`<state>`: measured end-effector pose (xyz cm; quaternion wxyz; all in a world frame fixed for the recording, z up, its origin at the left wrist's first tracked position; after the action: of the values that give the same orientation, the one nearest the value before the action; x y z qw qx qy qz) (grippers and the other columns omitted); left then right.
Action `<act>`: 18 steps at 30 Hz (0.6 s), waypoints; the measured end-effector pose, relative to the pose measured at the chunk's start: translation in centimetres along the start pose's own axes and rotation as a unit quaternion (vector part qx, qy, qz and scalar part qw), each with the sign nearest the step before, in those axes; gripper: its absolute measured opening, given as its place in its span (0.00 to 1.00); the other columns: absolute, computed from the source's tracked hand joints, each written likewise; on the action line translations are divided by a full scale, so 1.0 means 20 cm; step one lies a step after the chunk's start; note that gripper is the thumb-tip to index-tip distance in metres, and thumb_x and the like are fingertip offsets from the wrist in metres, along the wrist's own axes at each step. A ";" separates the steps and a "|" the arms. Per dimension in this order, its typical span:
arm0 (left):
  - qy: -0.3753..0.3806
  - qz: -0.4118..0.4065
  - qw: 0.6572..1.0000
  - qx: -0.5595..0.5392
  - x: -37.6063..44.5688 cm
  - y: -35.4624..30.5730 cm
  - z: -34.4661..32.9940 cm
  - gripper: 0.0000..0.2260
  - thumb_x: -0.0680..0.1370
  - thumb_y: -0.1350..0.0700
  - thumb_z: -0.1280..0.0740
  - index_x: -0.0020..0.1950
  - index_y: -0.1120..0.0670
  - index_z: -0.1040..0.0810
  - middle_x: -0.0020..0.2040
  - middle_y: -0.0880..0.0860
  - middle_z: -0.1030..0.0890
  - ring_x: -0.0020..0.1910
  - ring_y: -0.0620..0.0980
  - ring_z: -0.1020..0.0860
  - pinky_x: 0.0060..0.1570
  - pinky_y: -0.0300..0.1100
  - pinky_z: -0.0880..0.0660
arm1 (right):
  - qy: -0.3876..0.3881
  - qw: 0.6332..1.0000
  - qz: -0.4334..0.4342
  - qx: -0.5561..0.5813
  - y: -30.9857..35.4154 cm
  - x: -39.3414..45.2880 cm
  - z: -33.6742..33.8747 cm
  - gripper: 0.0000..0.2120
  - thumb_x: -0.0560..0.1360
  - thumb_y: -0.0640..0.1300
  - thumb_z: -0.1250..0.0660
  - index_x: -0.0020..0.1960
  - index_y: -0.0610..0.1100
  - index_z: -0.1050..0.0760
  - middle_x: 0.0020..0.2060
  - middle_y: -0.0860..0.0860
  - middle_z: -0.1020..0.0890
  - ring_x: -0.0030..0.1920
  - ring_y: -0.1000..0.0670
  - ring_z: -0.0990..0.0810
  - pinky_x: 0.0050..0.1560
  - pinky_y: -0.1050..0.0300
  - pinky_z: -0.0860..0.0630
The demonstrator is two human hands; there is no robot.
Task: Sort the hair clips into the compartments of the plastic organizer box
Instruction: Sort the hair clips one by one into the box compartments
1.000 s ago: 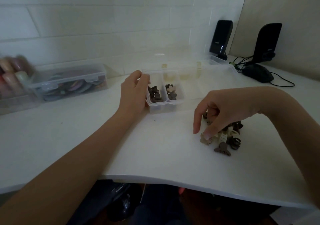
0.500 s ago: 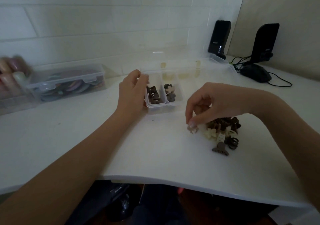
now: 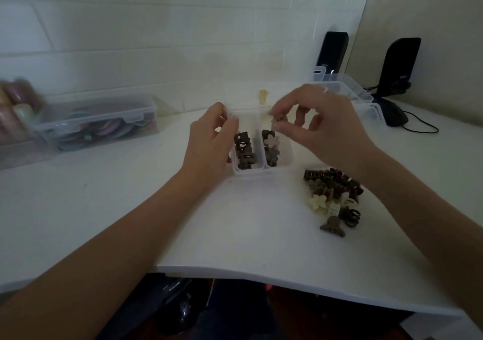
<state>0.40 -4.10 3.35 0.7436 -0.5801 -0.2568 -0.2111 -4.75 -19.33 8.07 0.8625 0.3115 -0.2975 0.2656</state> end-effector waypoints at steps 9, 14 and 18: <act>0.005 -0.011 1.000 -0.007 -0.01 -0.02 0.00 0.17 0.79 0.63 0.40 0.32 0.51 0.38 0.29 0.47 0.35 0.24 0.39 0.34 0.24 0.27 0.35 | -0.051 0.994 -0.020 -0.093 -0.05 -0.03 -0.07 0.06 0.67 0.46 0.25 0.43 0.46 0.16 0.40 0.51 0.16 0.43 0.52 0.28 0.45 0.53 0.27; -0.007 -0.007 1.000 0.010 -0.01 -0.02 0.01 0.17 0.78 0.64 0.41 0.31 0.52 0.40 0.28 0.48 0.37 0.24 0.39 0.35 0.24 0.27 0.35 | 0.000 0.979 0.072 -0.189 0.03 -0.02 -0.12 0.12 0.74 0.50 0.37 0.49 0.48 0.17 0.42 0.51 0.17 0.43 0.46 0.28 0.43 0.49 0.30; -0.009 0.009 1.000 0.005 0.00 0.00 0.02 0.14 0.78 0.63 0.41 0.33 0.56 0.38 0.28 0.49 0.35 0.24 0.40 0.35 0.23 0.27 0.36 | 0.021 0.979 0.070 -0.193 0.01 -0.03 -0.14 0.12 0.75 0.48 0.38 0.54 0.49 0.18 0.47 0.54 0.16 0.46 0.47 0.26 0.47 0.50 0.33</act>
<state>0.38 -3.74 3.32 0.7462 -0.5802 -0.2597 -0.1978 -4.34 -17.50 5.95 0.8919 0.1121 -0.3456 0.2693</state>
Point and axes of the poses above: each hand's wrist, its own x-axis towards the middle knuckle, its own z-axis out of the back of the hand, y = z × x, the point moved 9 cm from there along x, towards the middle knuckle
